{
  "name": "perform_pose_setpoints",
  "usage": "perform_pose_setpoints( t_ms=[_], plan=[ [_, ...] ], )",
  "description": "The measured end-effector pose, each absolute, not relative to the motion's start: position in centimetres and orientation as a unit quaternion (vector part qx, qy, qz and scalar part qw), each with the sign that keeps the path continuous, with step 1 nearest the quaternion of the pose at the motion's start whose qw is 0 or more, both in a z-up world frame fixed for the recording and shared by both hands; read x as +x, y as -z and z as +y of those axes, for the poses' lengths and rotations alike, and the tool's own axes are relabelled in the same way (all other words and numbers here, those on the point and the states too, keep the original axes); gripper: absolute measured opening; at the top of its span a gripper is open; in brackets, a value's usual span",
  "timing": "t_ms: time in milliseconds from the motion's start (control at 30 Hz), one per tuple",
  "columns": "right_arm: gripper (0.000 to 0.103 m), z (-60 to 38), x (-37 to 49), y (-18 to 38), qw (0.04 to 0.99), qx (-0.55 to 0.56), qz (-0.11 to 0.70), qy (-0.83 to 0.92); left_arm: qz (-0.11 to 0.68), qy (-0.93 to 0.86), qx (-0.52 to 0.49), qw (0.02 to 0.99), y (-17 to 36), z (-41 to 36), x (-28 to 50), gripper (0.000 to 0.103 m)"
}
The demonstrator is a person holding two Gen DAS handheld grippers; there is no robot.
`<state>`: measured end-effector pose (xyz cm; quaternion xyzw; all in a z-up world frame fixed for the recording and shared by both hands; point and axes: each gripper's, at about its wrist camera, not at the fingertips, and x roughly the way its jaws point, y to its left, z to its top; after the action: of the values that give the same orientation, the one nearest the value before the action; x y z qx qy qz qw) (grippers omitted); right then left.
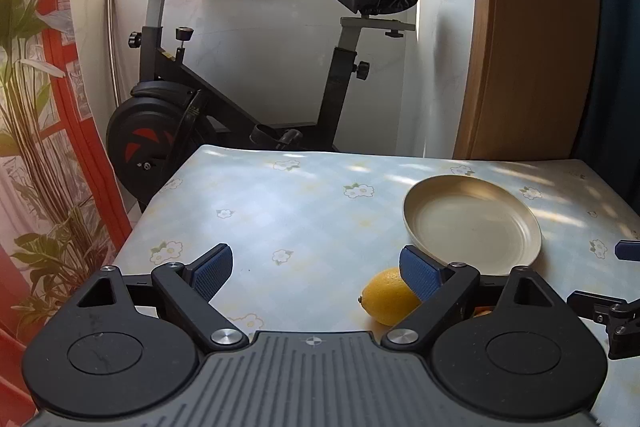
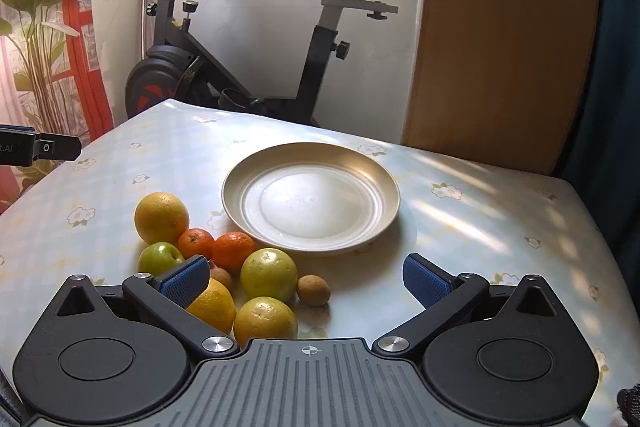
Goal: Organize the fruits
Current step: 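Move the left tool down toward the large red apple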
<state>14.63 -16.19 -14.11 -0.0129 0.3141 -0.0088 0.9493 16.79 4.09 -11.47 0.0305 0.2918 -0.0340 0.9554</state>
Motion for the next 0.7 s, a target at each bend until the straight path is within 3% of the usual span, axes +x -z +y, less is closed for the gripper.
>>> perform_pose_setpoints(
  t_ms=[267,467,700],
  plan=[
    [0.103,-17.1,13.1,15.1,0.945,0.002,0.327,0.015,0.328,0.054,-0.026,0.943,12.4,4.4,18.1,0.092],
    [0.102,-16.3,10.7,15.9,0.944,-0.012,0.330,-0.016,0.327,0.061,0.020,0.943,13.2,2.4,16.7,0.094],
    [0.093,-15.2,9.5,16.8,0.939,-0.012,0.340,-0.052,0.318,0.103,0.000,0.942,13.5,1.7,14.4,0.094]
  ],
)
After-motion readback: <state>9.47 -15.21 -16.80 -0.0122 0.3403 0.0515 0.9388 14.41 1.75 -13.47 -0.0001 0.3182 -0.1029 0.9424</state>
